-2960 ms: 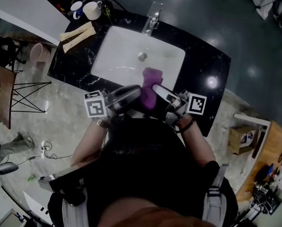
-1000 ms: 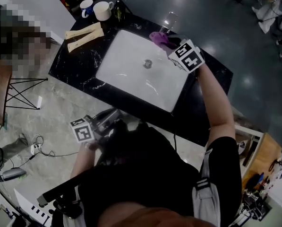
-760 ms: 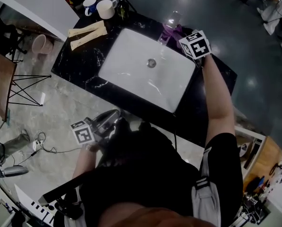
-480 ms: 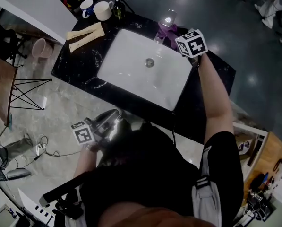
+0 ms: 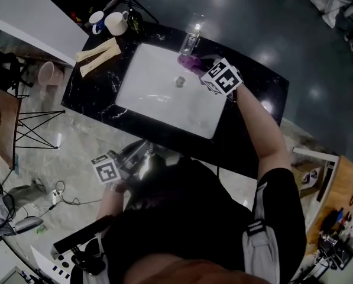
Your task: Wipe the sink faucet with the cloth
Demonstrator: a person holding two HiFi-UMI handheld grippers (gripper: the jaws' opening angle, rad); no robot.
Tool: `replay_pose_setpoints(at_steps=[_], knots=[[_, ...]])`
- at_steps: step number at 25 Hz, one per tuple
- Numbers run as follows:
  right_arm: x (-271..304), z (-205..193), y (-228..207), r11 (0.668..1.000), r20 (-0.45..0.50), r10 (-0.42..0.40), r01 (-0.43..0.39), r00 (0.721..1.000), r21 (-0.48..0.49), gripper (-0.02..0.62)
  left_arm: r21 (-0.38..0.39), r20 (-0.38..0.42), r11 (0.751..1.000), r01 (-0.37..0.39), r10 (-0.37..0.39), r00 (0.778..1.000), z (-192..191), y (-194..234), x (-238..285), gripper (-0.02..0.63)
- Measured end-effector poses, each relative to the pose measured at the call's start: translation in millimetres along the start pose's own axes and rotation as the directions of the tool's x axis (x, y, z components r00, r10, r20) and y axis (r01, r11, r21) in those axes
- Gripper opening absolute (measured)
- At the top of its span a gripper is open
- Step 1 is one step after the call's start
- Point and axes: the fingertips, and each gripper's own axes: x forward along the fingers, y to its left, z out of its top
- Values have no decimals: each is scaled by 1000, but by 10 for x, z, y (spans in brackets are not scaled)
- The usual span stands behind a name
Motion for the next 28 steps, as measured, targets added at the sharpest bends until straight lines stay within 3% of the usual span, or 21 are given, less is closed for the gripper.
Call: replay_pose_setpoints(at_steps=[7,10,13,16,19,24,28], knots=[[370,141,-814,976,28,-136,129,990,177,97,-44,45,997,-66,68,997,-103,95,-71,2],[498,66,-956,946,2,-122,116,993,304,100,-63,65,994,-87,91,994,-117,145,-112,2],[663,-75,-905,925,-46,-104,114,993,362,98,-68,75,993,-91,97,992,-113,173,-107,2],[690,-113,-886,898,-22,-99,99,995,429,98,-59,72,995,-84,89,993,-92,147,-70,2],[625,-90,-887,892,5,-94,82,996,445,98,-57,58,995,-79,82,995,-86,154,-39,2],[129,-11,-1046,865,111,-141,68,984,498,98,-50,48,997,-57,59,997,-40,125,10,2],[-437,297,-1502,852,318,-198,2,927,523,97,-57,42,997,-48,51,998,-5,136,14,2]])
